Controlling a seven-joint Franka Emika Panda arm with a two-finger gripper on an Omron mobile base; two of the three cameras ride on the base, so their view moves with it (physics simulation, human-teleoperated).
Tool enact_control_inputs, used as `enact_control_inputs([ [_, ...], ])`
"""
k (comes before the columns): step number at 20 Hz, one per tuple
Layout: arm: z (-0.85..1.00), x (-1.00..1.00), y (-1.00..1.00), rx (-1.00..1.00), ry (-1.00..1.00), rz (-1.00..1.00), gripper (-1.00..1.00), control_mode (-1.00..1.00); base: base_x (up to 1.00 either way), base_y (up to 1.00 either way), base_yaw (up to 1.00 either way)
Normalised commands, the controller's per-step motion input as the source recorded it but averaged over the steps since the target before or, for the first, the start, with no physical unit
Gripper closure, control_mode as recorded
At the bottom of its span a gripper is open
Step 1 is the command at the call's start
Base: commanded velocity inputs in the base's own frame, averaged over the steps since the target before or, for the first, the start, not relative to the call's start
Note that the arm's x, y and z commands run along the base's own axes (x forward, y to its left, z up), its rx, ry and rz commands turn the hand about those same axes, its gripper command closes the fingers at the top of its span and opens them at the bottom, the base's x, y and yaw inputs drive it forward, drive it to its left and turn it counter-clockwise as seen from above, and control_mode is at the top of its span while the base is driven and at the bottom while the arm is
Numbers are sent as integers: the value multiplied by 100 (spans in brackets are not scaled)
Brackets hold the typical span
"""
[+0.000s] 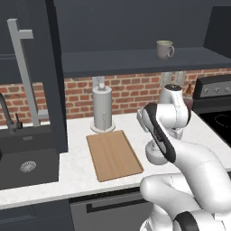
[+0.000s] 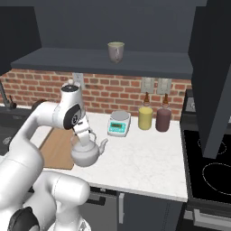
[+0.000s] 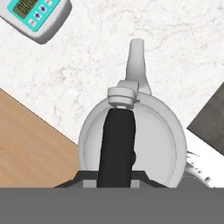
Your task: Pick the kettle from the counter and place it on the tray. Then pick the mug from the cabinet and place it on the tray. Then close the cabinet doors.
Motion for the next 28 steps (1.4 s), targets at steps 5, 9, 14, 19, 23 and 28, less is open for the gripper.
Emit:
enact_control_inputs([
  [5,43,-24,57,0,-10,0,100,-100,0,0,0],
  [9,30,-15,65,-1,-14,0,100,-100,0,0,0],
  [14,35,9,43,-5,-19,0,100,-100,0,0,0],
  [19,10,21,55,-1,0,0,100,-100,0,0,0],
  [23,1,45,46,0,0,0,100,-100,0,0,0],
  [28,0,49,43,0,1,0,100,-100,0,0,0],
])
